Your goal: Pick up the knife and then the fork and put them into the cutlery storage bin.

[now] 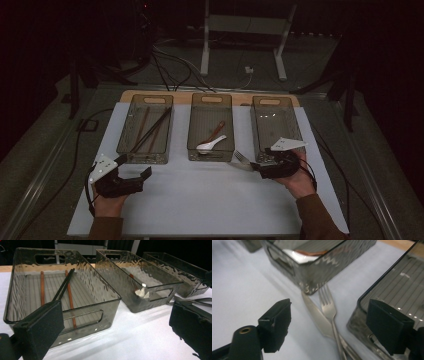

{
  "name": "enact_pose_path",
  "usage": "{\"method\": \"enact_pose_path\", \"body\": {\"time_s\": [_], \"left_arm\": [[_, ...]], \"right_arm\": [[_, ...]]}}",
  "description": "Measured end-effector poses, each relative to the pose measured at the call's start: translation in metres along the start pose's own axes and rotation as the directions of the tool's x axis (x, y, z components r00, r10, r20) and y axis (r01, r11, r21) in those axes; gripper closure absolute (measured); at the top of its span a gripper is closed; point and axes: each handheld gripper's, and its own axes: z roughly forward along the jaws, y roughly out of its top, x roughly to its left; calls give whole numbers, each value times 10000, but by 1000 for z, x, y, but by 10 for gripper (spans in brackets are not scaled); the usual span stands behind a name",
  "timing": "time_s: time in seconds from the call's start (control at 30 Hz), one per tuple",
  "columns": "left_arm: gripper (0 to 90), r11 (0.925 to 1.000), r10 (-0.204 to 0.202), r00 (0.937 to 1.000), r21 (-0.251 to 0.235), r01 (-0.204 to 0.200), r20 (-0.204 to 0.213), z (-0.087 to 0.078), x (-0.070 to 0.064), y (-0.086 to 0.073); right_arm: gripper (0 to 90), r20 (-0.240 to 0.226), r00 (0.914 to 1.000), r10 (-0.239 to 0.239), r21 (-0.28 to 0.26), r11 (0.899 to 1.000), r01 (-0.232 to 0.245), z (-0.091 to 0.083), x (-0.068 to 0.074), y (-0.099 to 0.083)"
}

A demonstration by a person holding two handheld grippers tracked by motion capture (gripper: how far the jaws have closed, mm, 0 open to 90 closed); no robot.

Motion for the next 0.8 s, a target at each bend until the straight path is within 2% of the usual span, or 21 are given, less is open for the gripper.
{"method": "enact_pose_path", "body": {"time_s": [0.2,0.4,0.6,0.7,0.8], "left_arm": [[6,10000,-14,10000,23,14,10,1,0,0],[6,10000,-21,10000,39,21,9,1,0,0],[6,10000,-31,10000,40,31,15,1,0,-1],[6,10000,-44,10000,35,44,9,0,0,-1],[6,10000,-48,10000,32,48,7,0,0,0]], "right_arm": [[285,-183,9998,-23,560,9984,33,7,-2,-8],[400,-283,9996,-40,1169,9931,73,20,-5,-10],[566,-159,9999,-16,2015,9795,47,39,-11,-14],[661,-41,10000,22,2161,9764,-12,46,-14,-15],[741,-138,9996,231,2301,9730,-193,50,-18,-16]]}}
